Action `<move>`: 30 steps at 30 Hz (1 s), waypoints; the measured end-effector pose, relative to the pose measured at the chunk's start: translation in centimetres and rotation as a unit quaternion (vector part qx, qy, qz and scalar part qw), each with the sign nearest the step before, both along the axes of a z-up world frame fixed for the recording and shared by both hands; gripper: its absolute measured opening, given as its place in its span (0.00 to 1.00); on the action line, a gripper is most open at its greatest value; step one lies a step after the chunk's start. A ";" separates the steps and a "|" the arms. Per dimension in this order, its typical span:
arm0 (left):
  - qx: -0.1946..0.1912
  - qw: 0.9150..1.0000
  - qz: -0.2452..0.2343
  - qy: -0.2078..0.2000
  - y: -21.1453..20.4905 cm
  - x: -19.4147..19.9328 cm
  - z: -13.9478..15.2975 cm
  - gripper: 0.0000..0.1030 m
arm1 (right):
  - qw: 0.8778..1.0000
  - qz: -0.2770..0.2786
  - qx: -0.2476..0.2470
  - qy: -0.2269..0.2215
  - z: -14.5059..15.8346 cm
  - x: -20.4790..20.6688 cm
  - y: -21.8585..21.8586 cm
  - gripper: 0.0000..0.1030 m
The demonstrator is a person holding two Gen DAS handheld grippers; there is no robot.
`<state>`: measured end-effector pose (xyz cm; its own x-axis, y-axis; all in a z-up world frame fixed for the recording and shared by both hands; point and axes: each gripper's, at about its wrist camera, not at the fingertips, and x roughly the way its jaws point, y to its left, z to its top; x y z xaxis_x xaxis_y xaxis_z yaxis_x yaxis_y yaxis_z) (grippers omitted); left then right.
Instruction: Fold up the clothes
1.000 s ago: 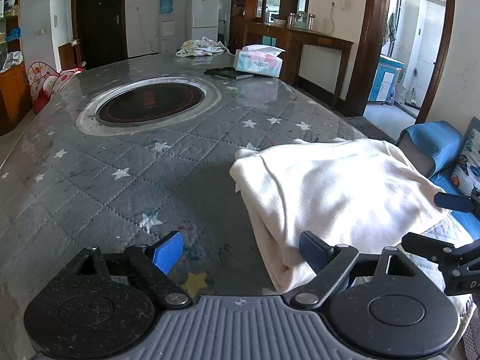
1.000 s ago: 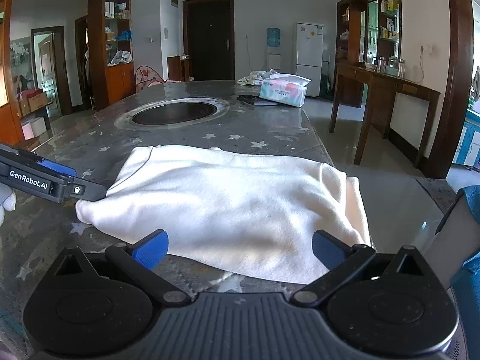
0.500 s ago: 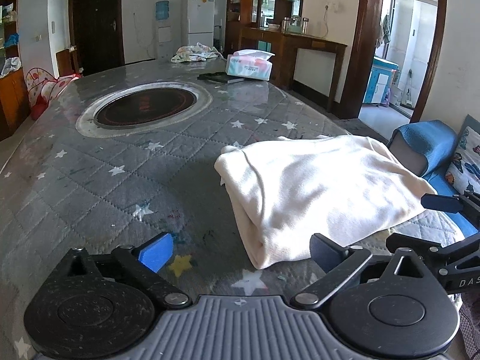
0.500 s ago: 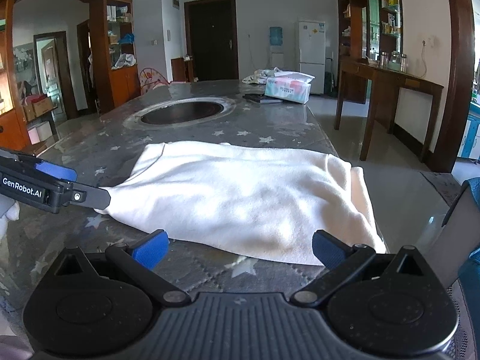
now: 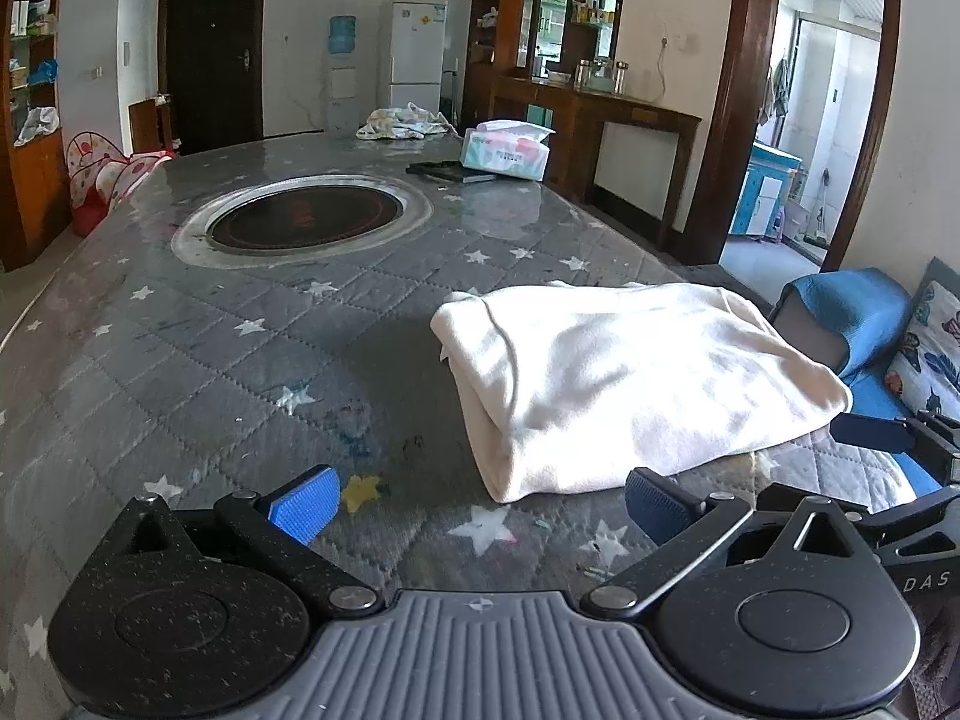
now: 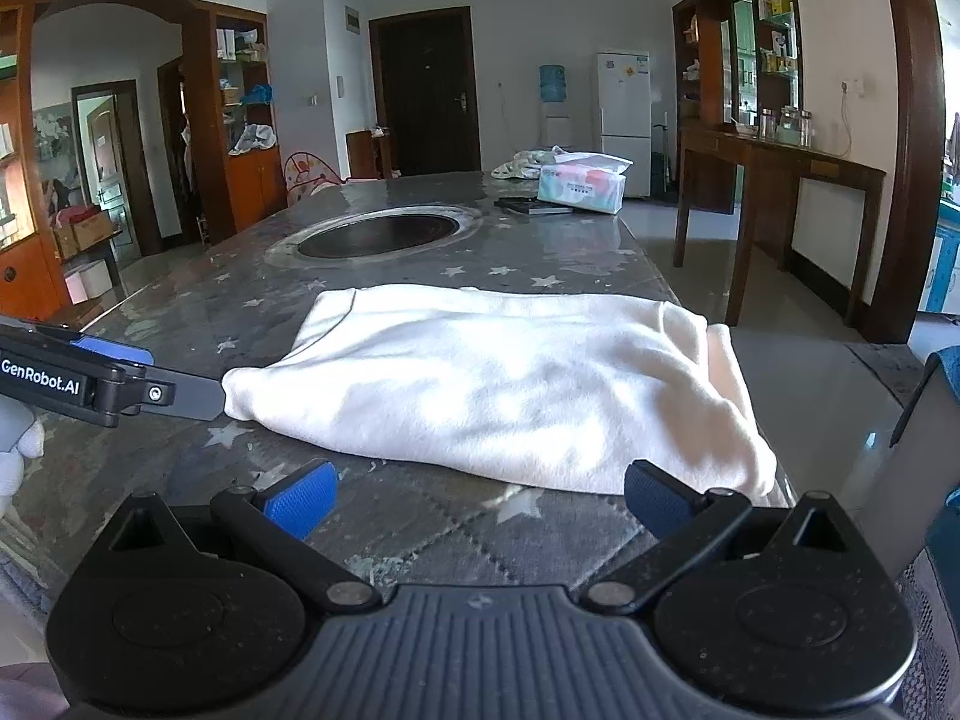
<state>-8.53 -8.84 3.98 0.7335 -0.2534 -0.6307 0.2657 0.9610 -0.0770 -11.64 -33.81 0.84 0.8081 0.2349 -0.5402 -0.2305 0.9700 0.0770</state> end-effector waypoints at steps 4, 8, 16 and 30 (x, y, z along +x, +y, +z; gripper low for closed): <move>-0.002 1.000 0.009 -0.003 0.0 -0.6 0.0 1.00 | 1.000 -0.002 0.002 0.002 -0.1 -0.4 0.0 1.00; -0.005 1.000 0.013 0.000 0.2 -1.1 -0.3 1.00 | 1.000 -0.009 0.005 0.000 -0.1 -0.9 0.1 1.00; 0.016 1.000 0.003 -0.004 -0.5 -2.5 -0.8 1.00 | 1.000 -0.020 0.000 0.006 -0.2 -1.1 0.4 1.00; 0.025 1.000 0.015 -0.004 -0.9 -3.8 -0.9 1.00 | 1.000 -0.030 -0.004 0.002 -0.2 -1.7 1.0 1.00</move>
<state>-12.34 -9.76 3.09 0.7448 -0.2000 -0.6366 0.2371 0.9711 -0.0277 -13.37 -32.78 0.60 0.8184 0.1810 -0.5454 -0.1710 0.9828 0.0695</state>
